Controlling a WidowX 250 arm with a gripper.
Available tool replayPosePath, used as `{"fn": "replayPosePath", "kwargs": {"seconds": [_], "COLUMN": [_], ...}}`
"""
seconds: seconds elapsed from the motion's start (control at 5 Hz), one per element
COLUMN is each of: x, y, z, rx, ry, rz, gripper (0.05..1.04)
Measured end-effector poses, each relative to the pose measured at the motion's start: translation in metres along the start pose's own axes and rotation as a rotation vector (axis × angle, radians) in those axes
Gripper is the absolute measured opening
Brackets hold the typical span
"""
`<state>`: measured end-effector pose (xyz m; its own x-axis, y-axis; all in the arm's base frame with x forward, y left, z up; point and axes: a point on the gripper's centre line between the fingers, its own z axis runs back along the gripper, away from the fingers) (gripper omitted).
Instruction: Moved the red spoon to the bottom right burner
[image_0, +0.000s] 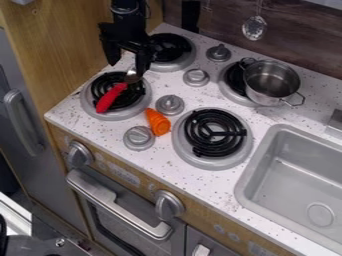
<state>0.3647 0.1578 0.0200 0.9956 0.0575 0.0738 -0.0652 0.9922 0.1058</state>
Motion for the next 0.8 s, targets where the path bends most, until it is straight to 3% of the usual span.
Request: {"fn": "replayPosePath", "kwargs": {"seconds": [0.2,0.6,0.8], "x": [-0.007,-0.009,-0.011], "y": [-0.004,0.014,0.032], "z": [-0.017,-0.03,-0.049], "rx": [-0.017,-0.056,-0.081], "ry": [0.044,0.025,0.021], "rz": [-0.002,0.094,0.163], "gripper": [0.999,0.999,0.999]}}
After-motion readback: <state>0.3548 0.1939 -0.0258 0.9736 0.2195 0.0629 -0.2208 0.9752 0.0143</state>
